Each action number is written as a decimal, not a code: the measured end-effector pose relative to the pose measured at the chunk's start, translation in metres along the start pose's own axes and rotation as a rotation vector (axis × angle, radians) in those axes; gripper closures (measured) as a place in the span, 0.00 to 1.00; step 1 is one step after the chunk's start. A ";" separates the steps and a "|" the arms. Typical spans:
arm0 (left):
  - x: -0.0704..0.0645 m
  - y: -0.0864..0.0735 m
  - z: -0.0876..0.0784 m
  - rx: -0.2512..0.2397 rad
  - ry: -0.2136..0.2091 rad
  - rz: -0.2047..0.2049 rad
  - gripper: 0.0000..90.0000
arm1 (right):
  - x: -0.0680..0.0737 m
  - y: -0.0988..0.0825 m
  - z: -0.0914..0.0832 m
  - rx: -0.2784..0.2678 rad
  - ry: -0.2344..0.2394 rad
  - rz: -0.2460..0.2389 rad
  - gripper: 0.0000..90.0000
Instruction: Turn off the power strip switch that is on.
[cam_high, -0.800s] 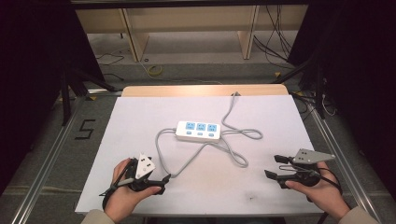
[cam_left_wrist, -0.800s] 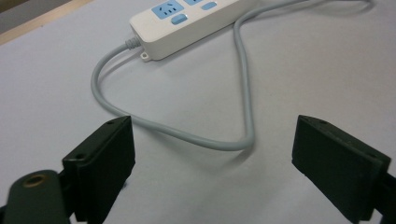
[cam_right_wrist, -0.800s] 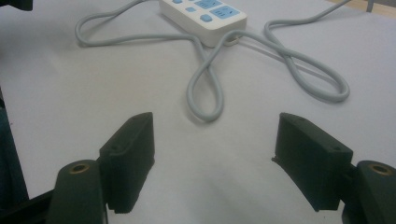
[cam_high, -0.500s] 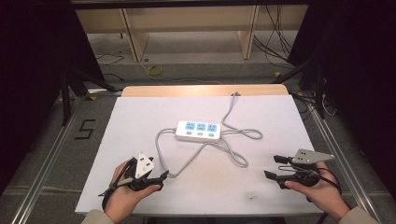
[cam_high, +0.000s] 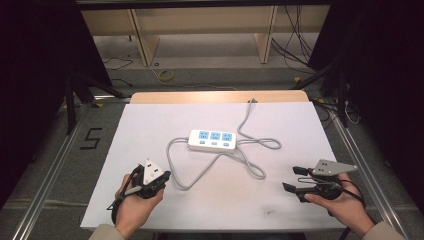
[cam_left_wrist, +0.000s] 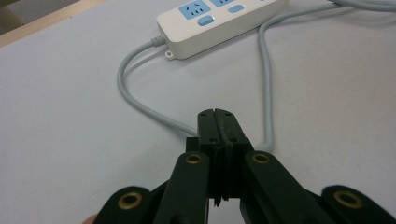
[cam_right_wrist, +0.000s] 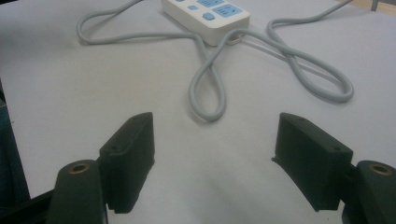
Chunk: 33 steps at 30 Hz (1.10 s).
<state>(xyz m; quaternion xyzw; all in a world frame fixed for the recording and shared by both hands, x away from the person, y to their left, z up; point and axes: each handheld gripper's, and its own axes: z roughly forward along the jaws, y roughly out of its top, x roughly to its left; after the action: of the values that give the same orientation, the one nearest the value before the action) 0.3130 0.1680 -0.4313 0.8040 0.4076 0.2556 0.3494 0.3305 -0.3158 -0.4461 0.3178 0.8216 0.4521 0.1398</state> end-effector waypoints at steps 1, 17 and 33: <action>0.000 0.001 0.001 0.002 -0.006 -0.002 1.00 | 0.000 0.000 0.000 0.000 0.000 0.000 0.32; -0.002 0.016 0.016 0.012 -0.013 -0.002 1.00 | 0.001 0.001 0.001 0.003 0.001 0.003 0.32; -0.008 0.037 0.035 0.014 -0.027 0.029 1.00 | 0.001 0.001 0.003 0.004 0.001 0.003 0.32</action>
<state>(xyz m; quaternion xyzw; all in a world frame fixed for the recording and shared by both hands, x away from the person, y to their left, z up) 0.3512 0.1332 -0.4258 0.8157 0.3930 0.2468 0.3453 0.3313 -0.3130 -0.4469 0.3188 0.8221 0.4511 0.1380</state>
